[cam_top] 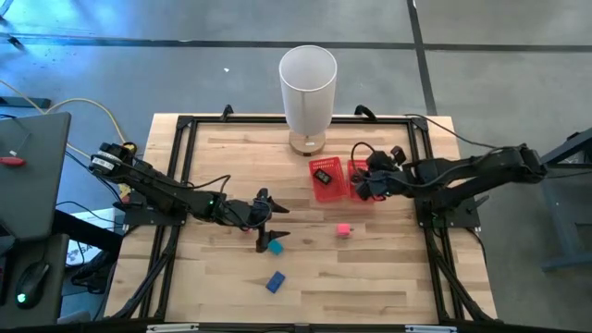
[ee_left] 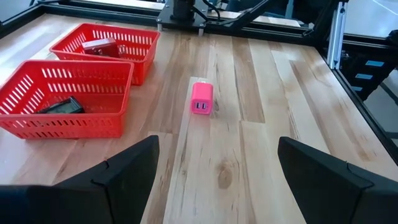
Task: Pick & Place Office items
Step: Put the pink white charger adapter into the right red bin
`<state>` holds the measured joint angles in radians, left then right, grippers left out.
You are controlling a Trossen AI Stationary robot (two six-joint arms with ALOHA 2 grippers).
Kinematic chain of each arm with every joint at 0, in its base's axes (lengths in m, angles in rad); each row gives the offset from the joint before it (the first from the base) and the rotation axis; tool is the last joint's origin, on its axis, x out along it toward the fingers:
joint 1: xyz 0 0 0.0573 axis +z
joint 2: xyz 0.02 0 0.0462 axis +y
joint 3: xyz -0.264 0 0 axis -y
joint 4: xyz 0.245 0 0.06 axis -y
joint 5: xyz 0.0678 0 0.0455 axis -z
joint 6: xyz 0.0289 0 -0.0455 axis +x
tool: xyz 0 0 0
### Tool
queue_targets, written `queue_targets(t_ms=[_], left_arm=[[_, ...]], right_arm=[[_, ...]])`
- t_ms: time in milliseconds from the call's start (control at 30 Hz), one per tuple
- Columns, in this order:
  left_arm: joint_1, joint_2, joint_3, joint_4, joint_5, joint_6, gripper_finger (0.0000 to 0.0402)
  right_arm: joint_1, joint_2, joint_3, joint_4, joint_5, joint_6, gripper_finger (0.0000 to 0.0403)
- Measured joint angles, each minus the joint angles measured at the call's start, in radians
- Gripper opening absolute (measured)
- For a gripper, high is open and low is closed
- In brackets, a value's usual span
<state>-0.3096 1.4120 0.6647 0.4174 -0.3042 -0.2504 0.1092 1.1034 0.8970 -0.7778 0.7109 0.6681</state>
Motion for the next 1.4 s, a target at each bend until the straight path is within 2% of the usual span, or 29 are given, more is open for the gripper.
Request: queue_targets(t_ms=[300, 467, 600, 733, 833, 967, 1200, 1400], left_arm=[[-0.001, 0.0, 0.0, 0.0, -0.001, -0.002, 0.032], [-0.003, 0.0, 0.0, 0.0, -0.001, -0.005, 0.032], [-0.003, 0.0, 0.0, 0.0, -0.001, -0.005, 0.032], [-0.003, 0.0, 0.0, 0.0, -0.001, -0.005, 0.032], [-0.003, 0.0, 0.0, 0.0, 0.0, -0.01, 0.032], [-0.003, 0.0, 0.0, -0.022, 0.065, 0.027, 0.032], [-0.003, -0.023, -0.001, -0.085, 0.12, 0.119, 0.032], [0.014, -0.115, -0.001, -0.273, 0.125, 0.16, 0.032]], right_arm=[[0.061, 0.017, 0.0, 0.13, 0.118, -0.102, 0.0153], [0.078, 0.017, 0.0, 0.183, 0.106, -0.175, 0.0161], [0.071, 0.017, 0.0, 0.181, 0.041, -0.193, 0.0193], [0.053, 0.017, 0.0, 0.182, -0.049, -0.194, 0.0252], [0.045, 0.017, 0.0, 0.184, -0.055, -0.204, 0.0297], [0.05, 0.017, 0.0, 0.197, -0.036, -0.22, 0.0339], [0.12, 0.017, 0.0, 0.25, -0.036, -0.221, 0.0367], [0.164, 0.017, -0.001, 0.256, -0.035, -0.2, 0.0369]])
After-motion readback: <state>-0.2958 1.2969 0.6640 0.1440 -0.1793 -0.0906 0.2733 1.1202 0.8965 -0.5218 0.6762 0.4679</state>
